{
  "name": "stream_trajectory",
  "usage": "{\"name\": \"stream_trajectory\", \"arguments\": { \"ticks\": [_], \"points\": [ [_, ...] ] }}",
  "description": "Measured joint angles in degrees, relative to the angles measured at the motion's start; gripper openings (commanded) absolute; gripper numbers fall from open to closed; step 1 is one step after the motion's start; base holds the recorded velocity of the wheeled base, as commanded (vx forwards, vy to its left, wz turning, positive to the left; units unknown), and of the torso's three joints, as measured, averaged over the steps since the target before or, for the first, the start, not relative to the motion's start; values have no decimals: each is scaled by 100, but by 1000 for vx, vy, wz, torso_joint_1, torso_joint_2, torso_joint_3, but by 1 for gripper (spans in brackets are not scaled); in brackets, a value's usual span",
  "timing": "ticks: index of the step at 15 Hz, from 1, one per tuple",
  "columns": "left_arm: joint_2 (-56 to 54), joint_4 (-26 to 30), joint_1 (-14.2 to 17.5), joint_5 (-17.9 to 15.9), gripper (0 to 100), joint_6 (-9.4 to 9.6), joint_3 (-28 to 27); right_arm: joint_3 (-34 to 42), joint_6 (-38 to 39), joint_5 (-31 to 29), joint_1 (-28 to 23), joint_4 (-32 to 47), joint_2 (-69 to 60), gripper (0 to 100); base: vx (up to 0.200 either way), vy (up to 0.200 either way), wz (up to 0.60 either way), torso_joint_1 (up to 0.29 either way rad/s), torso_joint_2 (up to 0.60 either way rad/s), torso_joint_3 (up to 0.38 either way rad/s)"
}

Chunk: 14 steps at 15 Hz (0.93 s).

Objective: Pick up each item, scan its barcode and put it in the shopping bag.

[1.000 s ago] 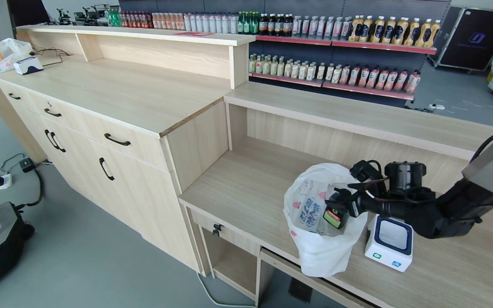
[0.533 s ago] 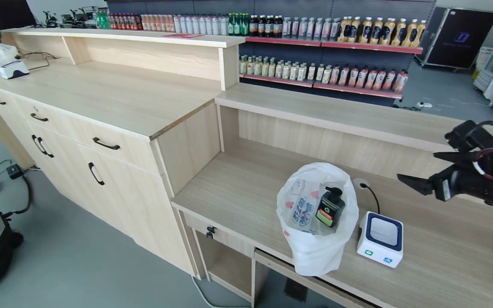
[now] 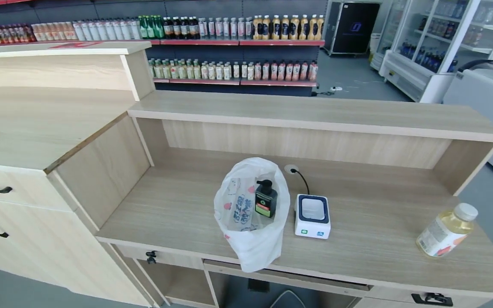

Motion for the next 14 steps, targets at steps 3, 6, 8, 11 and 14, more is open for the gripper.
{"name": "stream_trajectory", "arguments": {
  "ticks": [3, 6, 8, 11, 14],
  "points": [
    [0, 0, -5, 0, 100, 2, 0, 48, 917, 188, 83, 77, 134, 100, 0, 0, 0, 0, 0, 0],
    [0, 2, 0, 0, 100, 2, 0, 99, 1526, 1651, 143, -741, 851, 100, 0, 0, 0, 0, 0, 0],
    [0, 0, -2, 0, 100, 0, 0, 132, 1381, 2226, 83, -1143, 1375, 100, 0, 0, 0, 0, 0, 0],
    [0, 2, -5, 0, 100, 0, 0, 166, 662, 2832, -251, -1646, 2055, 100, 0, 0, 0, 0, 0, 0],
    [0, 2, 0, 0, 100, 2, 0, 188, 10, 3534, -714, -1891, 2522, 100, 0, 0, 0, 0, 0, 0]
  ]
}}
